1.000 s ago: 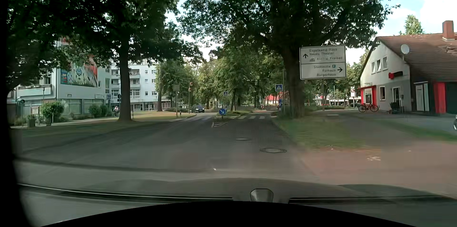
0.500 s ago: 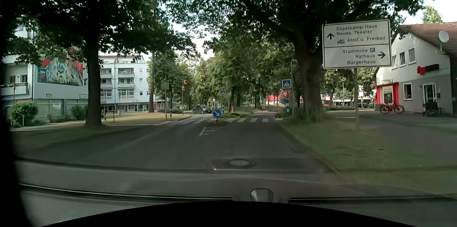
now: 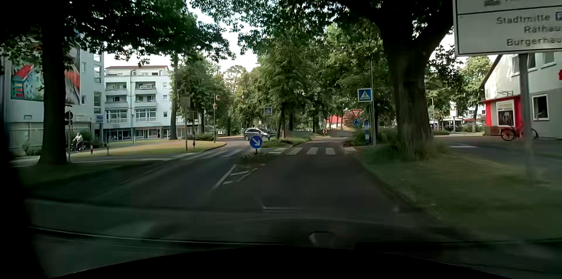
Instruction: Follow the waypoints while adhering to traffic rules and regulations
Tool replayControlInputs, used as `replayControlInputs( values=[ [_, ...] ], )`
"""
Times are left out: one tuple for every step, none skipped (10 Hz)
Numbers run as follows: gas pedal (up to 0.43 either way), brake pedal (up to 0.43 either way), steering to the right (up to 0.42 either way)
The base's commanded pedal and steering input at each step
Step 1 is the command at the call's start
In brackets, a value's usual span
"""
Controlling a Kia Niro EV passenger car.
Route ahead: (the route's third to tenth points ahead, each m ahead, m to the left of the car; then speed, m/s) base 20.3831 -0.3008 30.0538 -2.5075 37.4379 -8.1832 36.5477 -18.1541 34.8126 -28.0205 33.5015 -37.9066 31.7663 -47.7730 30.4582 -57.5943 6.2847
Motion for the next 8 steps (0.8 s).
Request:
replayControlInputs(
  values=[
    [0.000, 0.030, 0.024],
    [0.000, 0.073, 0.023],
    [0.000, 0.091, 0.023],
    [0.000, 0.012, 0.023],
    [0.000, 0.006, 0.023],
    [0.000, 0.006, 0.023],
    [0.000, 0.006, 0.023],
    [0.000, 0.006, 0.026]
  ],
)
